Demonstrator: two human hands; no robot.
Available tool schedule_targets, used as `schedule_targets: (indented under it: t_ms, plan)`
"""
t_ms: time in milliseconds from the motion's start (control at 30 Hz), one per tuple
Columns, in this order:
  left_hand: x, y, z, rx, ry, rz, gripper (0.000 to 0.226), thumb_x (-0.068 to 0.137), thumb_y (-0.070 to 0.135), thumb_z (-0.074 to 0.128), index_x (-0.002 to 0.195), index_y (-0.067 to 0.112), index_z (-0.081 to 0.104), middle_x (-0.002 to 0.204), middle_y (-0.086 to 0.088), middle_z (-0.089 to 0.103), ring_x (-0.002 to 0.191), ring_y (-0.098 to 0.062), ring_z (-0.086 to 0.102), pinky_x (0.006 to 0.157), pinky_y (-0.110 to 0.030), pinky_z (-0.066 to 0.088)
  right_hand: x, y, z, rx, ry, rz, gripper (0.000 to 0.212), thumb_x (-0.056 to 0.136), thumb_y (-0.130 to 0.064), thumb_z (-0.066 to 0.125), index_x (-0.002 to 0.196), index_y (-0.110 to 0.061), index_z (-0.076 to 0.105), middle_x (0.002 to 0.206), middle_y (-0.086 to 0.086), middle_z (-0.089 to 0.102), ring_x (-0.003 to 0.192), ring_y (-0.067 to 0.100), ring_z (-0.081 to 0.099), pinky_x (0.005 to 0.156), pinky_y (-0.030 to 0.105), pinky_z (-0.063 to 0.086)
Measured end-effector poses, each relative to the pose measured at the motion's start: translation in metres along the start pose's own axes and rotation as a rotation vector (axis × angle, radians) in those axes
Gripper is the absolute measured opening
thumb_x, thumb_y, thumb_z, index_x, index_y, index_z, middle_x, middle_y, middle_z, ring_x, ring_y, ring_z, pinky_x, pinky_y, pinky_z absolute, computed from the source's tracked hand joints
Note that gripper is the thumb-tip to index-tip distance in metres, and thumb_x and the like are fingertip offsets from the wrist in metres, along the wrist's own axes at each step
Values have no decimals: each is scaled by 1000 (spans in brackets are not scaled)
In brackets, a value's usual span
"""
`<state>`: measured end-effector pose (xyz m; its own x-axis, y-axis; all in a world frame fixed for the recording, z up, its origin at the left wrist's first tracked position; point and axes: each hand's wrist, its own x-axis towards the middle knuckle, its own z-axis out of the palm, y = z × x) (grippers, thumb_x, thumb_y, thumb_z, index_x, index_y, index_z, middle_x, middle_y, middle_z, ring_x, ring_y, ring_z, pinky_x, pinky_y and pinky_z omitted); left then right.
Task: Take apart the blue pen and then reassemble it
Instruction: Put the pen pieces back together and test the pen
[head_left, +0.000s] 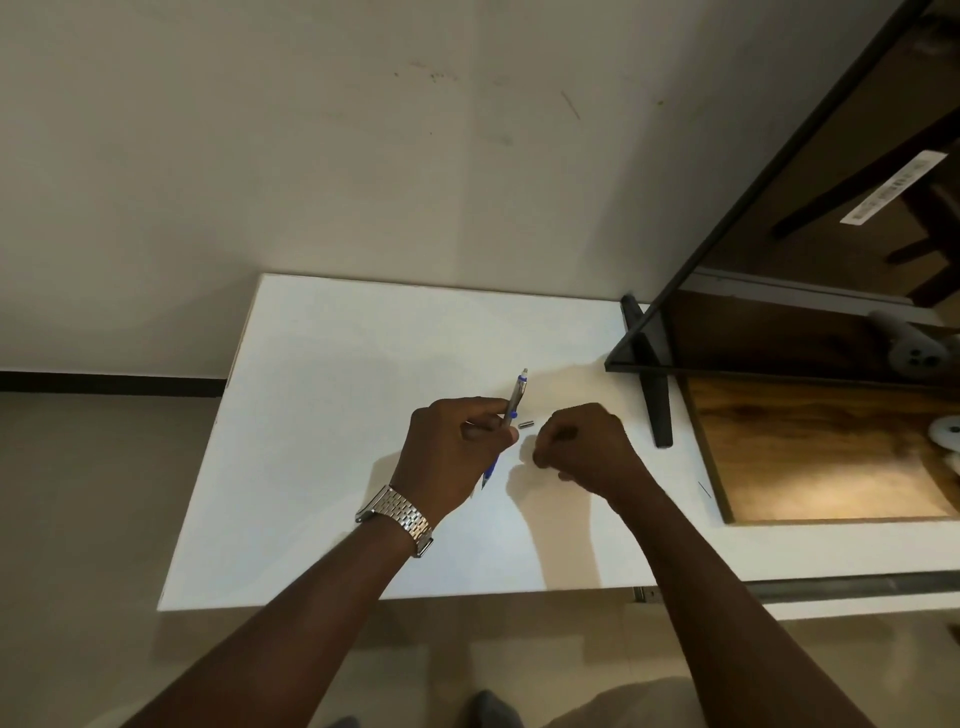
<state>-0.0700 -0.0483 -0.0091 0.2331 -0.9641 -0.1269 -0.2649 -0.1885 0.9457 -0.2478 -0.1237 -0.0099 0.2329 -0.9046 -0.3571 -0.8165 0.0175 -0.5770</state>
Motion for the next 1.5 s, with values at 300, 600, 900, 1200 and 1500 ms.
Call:
schedule_targets:
  t_ms: [300,600,900,1200,1500]
  plan:
    - [-1,-3,2,32,-17,42,21,82,20,81,102,25,82,76,8,79,70,-10,75,68,-8,52,-15,-24,-36,777,193,-134,22,88,-1,77,95,-21,80,87,5,83,83,25,81,72,34,67]
    - [3,-2,-3,-1,44,9,26,78,18,86,103,22,81,76,16,76,74,5,73,75,-4,50,0,7,-7,404,79,70,16,86,-4,78,101,-9,82,88,22,79,85,45,72,66,38,56]
    - [16,-7,-27,-116,183,-84,23,77,16,84,100,18,81,79,0,81,85,-24,77,88,-49,61,7,8,20,213,-70,71,13,82,-6,82,94,-9,85,88,-1,77,76,6,66,67,25,54]
    - [14,-5,-27,-142,165,-78,22,77,17,84,98,24,81,78,1,81,82,-19,77,88,-46,61,5,15,15,236,-33,187,10,73,-2,87,75,-11,85,72,5,79,71,29,71,76,46,64]
    - [10,-5,-21,-79,113,-53,21,78,22,84,98,29,81,77,9,80,76,-4,74,83,-25,59,20,3,32,-201,195,-188,35,91,2,66,120,-14,76,117,7,72,112,26,66,95,36,53]
